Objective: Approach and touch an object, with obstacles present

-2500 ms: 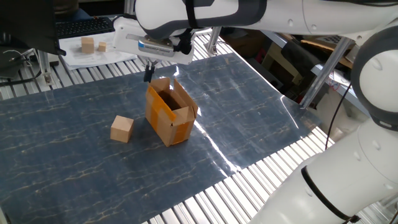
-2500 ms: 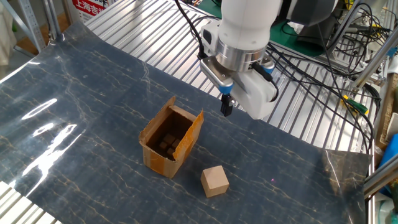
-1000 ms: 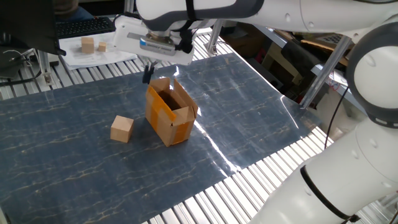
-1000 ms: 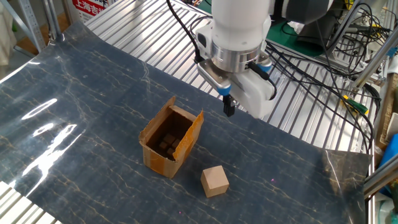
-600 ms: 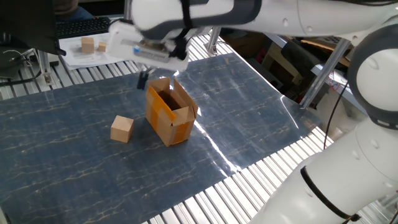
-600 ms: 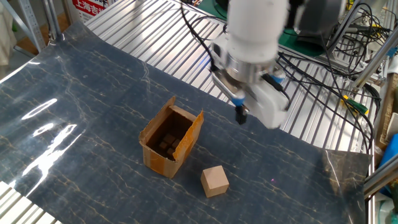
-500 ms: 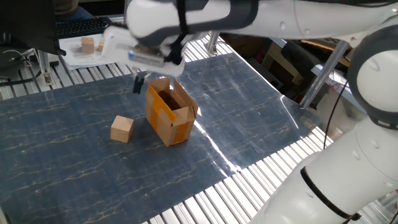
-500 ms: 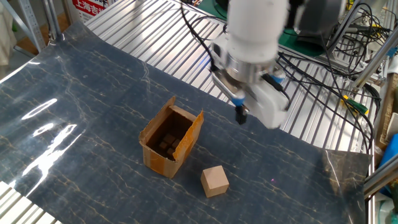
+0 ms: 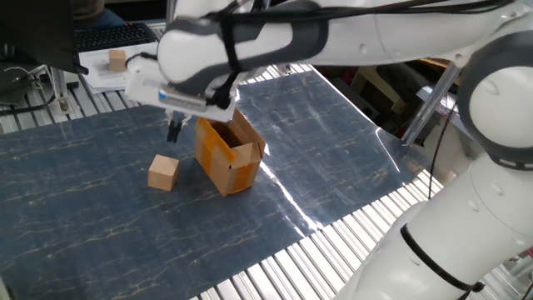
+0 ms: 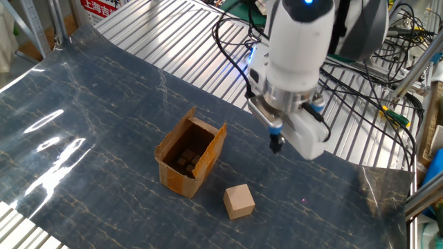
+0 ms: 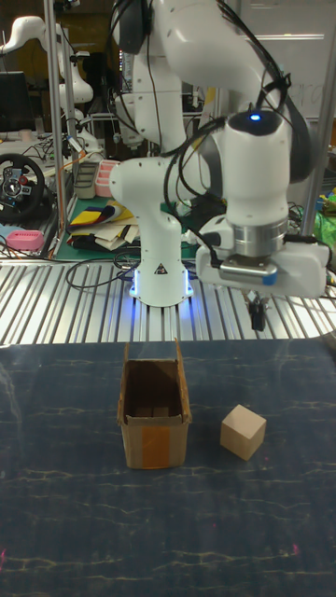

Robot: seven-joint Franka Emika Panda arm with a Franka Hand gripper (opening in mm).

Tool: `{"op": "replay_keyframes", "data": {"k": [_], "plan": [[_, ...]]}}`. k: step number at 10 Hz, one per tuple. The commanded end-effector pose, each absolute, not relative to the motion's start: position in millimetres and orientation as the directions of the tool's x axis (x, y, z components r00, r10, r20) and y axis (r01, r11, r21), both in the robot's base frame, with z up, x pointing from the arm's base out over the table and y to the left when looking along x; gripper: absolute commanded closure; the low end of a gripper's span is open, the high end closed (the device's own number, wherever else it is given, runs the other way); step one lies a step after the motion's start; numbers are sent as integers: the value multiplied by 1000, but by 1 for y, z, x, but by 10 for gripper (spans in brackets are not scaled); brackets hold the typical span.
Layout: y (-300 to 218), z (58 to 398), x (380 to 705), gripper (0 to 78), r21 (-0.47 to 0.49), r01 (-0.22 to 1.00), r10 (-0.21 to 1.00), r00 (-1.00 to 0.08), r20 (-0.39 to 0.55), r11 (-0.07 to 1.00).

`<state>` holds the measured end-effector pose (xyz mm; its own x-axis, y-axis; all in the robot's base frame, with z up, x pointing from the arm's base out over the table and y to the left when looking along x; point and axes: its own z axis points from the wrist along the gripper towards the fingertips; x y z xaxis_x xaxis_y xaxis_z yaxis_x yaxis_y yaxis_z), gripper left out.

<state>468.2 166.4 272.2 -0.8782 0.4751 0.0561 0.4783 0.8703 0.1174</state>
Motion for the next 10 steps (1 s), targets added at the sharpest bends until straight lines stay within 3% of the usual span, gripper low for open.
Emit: {"op": "replay_keyframes", "data": {"k": [1,10], "plan": [[174,261,471,776,115,477,476,-879,40,871],[191,192,477,776,78,461,465,-884,-42,884]]}}
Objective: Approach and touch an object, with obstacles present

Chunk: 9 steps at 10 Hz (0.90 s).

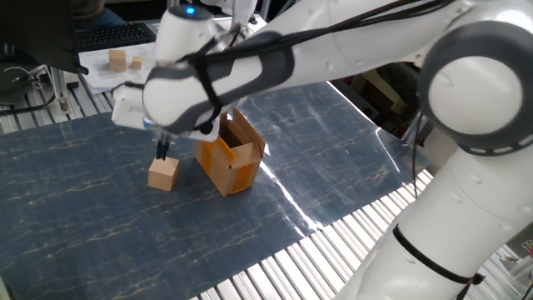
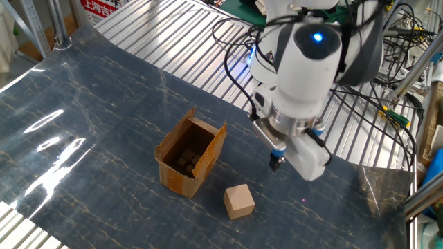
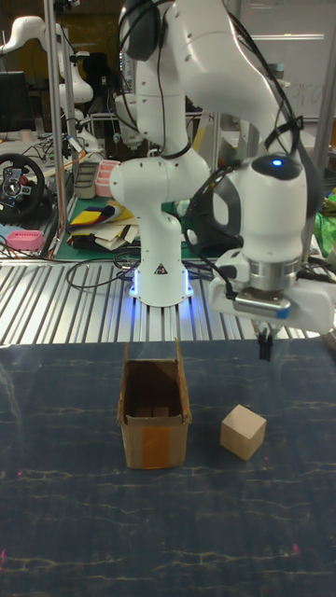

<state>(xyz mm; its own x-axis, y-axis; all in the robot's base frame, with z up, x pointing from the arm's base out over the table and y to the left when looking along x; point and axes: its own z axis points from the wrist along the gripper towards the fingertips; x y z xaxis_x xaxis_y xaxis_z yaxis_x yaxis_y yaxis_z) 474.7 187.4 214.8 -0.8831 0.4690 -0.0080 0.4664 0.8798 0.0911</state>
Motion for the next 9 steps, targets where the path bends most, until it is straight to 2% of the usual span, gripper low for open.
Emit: {"op": "replay_keyframes", "data": {"k": [1,9], "plan": [[191,185,478,776,75,457,460,-886,-48,887],[189,152,488,776,83,485,491,-869,-65,870]]}}
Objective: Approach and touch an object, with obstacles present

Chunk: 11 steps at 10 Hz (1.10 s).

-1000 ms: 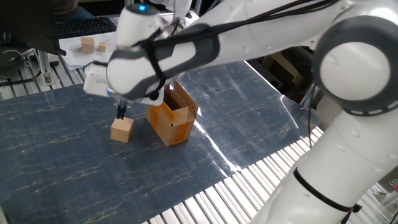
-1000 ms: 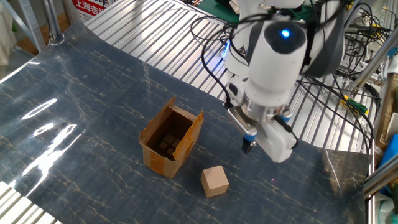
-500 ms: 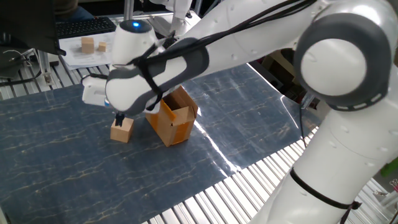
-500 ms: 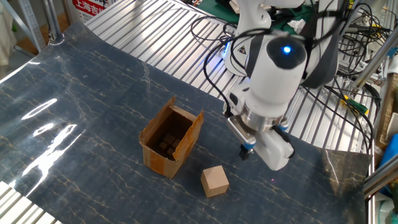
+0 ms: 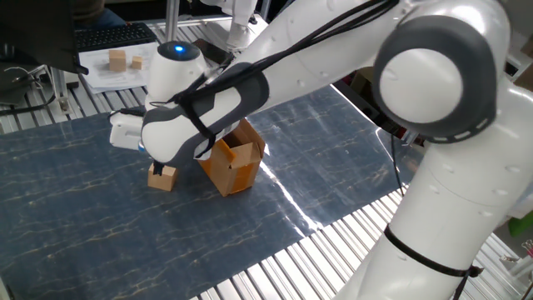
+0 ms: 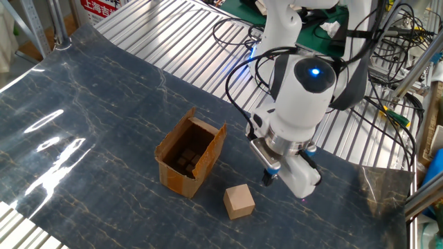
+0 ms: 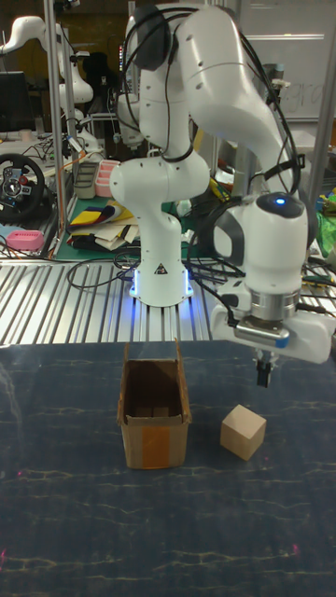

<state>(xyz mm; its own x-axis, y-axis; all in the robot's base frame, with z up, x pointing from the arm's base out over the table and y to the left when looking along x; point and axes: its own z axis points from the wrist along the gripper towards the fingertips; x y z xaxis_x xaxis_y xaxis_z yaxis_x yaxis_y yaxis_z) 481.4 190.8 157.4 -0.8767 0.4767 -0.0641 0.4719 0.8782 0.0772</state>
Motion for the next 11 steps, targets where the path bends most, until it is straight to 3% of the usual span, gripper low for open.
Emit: {"op": "replay_keyframes", "data": {"k": [1,11], "plan": [[188,148,490,776,86,491,497,-865,-72,867],[185,134,495,776,81,523,529,-844,-92,848]]}}
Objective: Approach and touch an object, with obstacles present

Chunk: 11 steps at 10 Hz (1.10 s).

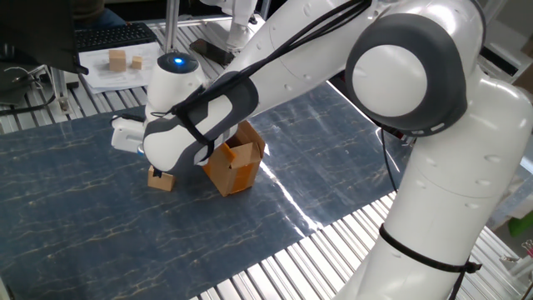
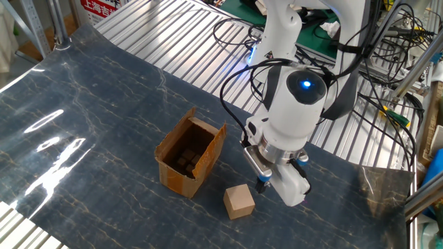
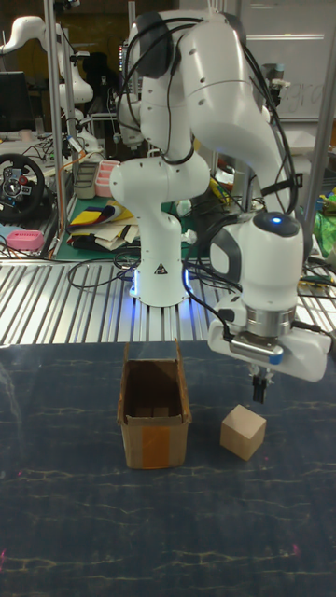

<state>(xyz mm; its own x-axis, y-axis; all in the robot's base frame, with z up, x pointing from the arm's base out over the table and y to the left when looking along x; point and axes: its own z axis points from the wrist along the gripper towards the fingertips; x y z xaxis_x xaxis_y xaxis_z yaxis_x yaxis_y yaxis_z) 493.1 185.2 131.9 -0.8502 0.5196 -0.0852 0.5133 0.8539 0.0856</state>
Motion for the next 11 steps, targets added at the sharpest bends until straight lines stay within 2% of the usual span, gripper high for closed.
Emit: {"op": "replay_keyframes", "data": {"k": [1,7,11], "plan": [[185,134,495,776,82,525,531,-842,-91,847],[185,133,494,776,108,580,588,-807,-61,807],[185,133,494,776,124,575,582,-813,-19,809]]}}
